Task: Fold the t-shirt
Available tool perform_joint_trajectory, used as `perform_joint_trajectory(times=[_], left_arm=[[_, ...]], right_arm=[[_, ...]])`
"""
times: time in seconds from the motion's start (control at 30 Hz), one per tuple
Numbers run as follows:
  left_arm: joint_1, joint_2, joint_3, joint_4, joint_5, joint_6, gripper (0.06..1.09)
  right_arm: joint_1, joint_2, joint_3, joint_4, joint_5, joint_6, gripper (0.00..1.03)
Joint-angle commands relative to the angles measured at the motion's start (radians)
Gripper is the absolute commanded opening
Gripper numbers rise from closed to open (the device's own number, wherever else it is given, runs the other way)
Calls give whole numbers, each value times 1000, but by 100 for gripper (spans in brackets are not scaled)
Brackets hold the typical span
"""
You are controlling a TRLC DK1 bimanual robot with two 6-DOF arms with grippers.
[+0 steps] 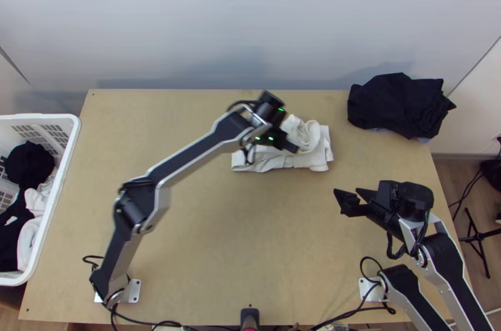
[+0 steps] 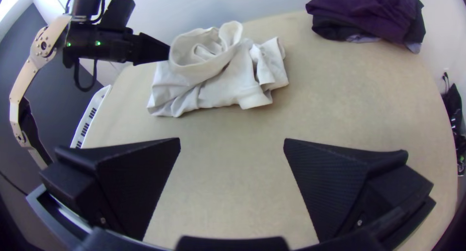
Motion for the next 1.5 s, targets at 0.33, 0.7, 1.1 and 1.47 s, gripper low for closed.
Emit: perform_joint_trajectory(times=[0.33,0.7,1.1,1.47], left_arm=[[-28,321,174,273,-69,-56,9],[-69,410,240,376,-11,-54,9],[-118,426,245,104,-40,42,9],[-11,139,234,63,-11,-19,105]], right_arm=[[2,-20,-3,-14,-1,-2,99],[13,-18,-32,12,-1,-2,99],[11,-3,-23,22,-1,0,99],[-5,66,95,15,-14,35,99]])
